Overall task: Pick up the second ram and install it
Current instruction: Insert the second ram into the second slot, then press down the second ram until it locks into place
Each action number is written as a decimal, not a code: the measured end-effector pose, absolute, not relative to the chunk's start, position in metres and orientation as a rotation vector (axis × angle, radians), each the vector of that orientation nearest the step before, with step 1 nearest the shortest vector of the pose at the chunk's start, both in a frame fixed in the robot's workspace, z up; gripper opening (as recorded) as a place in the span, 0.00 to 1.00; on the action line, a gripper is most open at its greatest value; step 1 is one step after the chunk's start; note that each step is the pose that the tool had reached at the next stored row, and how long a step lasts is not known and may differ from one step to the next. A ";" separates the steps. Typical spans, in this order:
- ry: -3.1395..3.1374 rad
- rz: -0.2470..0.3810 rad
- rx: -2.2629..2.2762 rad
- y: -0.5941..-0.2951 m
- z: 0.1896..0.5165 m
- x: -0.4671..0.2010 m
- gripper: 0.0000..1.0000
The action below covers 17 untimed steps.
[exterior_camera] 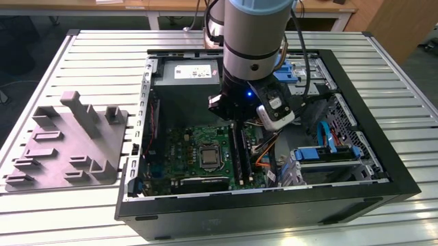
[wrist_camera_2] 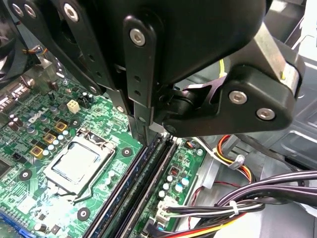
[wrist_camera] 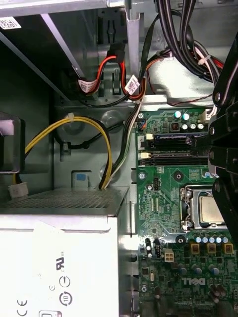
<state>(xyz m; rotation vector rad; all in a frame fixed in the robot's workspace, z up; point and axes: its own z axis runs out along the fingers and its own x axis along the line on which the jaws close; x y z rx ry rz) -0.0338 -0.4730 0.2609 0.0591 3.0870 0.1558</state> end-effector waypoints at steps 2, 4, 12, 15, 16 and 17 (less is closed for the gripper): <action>3.087 0.156 0.059 -0.473 0.262 -0.034 0.10; 3.087 0.155 0.059 -0.473 0.262 -0.034 0.10; 3.086 0.168 0.059 -0.470 0.261 -0.034 0.10; 3.086 0.168 0.059 -0.470 0.261 -0.034 0.10; 3.086 0.168 0.059 -0.470 0.261 -0.034 0.10; 3.086 0.167 0.059 -0.469 0.260 -0.034 0.10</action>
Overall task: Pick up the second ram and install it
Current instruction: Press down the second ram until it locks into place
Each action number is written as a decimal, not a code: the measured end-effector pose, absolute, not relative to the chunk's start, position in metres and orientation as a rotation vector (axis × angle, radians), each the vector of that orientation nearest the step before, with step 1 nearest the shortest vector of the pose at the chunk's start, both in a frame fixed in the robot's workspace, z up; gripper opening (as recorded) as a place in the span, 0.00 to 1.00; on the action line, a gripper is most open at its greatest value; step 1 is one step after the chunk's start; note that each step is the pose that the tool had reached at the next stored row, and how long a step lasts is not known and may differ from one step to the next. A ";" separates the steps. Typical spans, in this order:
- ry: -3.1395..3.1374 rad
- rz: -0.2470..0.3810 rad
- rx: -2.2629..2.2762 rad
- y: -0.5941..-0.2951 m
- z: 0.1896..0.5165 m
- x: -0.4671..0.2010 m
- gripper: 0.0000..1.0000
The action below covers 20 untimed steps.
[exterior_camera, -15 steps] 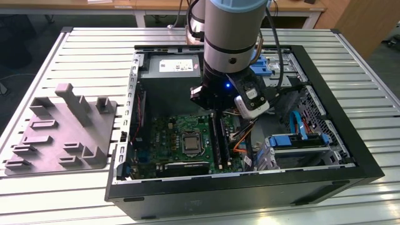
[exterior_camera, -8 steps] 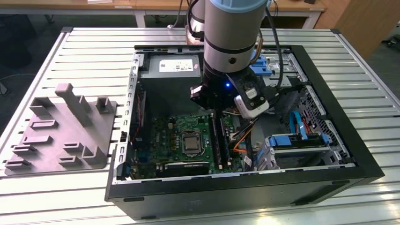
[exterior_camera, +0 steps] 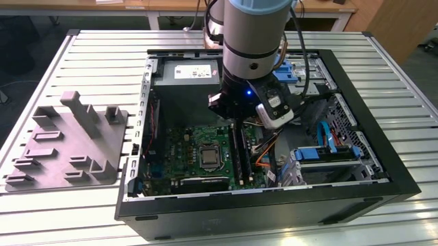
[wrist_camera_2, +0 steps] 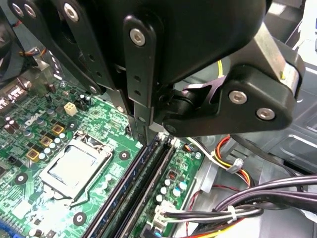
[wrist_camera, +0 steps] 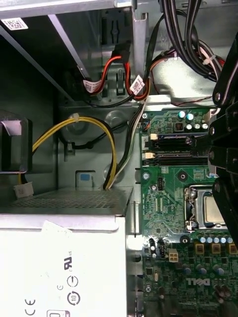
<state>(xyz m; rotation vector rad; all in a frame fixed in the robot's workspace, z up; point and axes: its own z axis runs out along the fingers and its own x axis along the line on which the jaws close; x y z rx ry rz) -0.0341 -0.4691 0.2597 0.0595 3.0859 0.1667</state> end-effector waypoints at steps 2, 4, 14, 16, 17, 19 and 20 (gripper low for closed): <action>3.086 0.164 0.059 -0.466 0.257 -0.035 0.10; 3.086 0.163 0.059 -0.462 0.254 -0.036 0.10; 3.087 0.145 0.059 -0.453 0.241 -0.036 0.10; 3.087 0.145 0.059 -0.453 0.238 -0.036 0.10; 3.087 0.145 0.059 -0.452 0.236 -0.036 0.10; 3.087 0.145 0.059 -0.452 0.236 -0.036 0.10; 3.087 0.145 0.059 -0.452 0.235 -0.036 0.10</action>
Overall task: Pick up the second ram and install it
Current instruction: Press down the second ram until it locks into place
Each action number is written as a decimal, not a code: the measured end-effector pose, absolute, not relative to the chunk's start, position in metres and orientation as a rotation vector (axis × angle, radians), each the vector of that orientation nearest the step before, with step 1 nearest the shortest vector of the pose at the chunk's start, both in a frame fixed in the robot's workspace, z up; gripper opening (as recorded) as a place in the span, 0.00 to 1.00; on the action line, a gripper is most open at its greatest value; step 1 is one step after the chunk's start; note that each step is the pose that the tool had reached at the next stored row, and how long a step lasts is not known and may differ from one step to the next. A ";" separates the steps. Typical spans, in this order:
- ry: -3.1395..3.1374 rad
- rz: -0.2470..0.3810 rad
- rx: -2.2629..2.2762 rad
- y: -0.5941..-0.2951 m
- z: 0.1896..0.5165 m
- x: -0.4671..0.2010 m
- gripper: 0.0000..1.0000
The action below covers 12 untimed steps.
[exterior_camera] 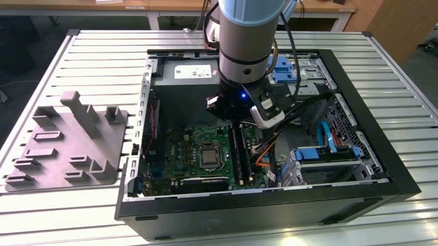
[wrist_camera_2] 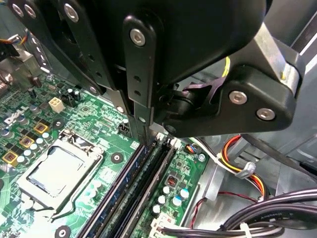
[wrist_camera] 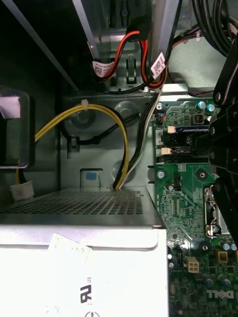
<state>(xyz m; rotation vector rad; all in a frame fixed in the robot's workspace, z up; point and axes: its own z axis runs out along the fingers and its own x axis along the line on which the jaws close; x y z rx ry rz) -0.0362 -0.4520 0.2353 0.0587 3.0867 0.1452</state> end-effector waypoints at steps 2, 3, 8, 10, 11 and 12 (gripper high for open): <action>3.086 0.145 0.059 -0.450 0.234 -0.036 0.10; 3.086 0.145 0.059 -0.450 0.234 -0.036 0.10; 3.086 0.145 0.059 -0.449 0.228 -0.036 0.10; 3.086 0.145 0.059 -0.449 0.227 -0.036 0.10; 3.086 0.145 0.059 -0.449 0.226 -0.037 0.10; 3.086 0.145 0.059 -0.449 0.225 -0.036 0.10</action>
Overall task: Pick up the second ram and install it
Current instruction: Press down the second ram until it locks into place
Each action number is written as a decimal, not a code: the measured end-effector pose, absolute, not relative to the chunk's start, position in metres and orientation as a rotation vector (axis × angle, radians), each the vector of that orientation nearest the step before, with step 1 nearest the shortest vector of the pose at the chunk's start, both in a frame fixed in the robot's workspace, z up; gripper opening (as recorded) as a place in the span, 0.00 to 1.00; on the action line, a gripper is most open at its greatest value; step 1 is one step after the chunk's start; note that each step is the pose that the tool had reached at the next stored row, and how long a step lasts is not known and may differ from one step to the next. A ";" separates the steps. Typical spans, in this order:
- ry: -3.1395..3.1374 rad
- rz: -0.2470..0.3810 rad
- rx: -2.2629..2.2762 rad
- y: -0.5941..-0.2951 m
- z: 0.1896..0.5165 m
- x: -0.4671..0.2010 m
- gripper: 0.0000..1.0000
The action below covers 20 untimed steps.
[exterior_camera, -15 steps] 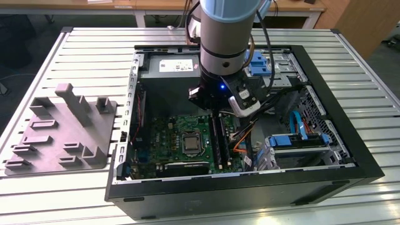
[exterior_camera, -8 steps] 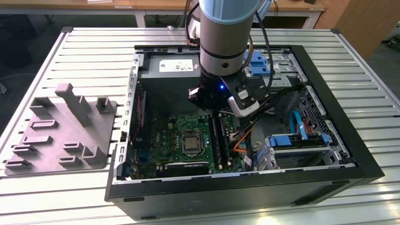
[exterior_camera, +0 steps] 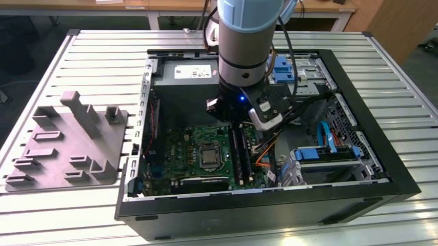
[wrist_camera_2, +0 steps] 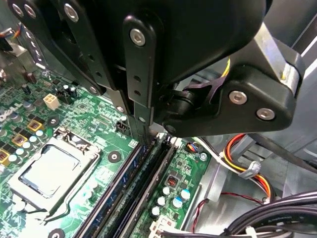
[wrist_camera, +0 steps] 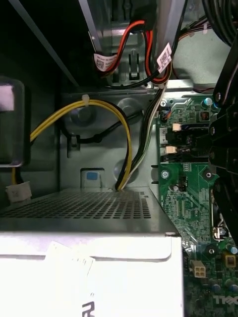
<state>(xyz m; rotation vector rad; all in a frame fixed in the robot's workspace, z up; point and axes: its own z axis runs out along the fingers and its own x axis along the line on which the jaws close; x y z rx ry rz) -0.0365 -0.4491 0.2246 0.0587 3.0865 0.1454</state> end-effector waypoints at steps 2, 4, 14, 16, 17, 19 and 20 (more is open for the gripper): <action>3.087 0.145 0.059 -0.449 0.224 -0.037 0.10; 3.087 0.145 0.059 -0.449 0.224 -0.037 0.10; 3.087 0.145 0.059 -0.449 0.219 -0.037 0.10; 3.086 0.145 0.059 -0.449 0.219 -0.037 0.10; 3.086 0.145 0.059 -0.449 0.219 -0.037 0.10; 3.086 0.145 0.059 -0.449 0.219 -0.037 0.10; 3.086 0.145 0.059 -0.449 0.219 -0.037 0.10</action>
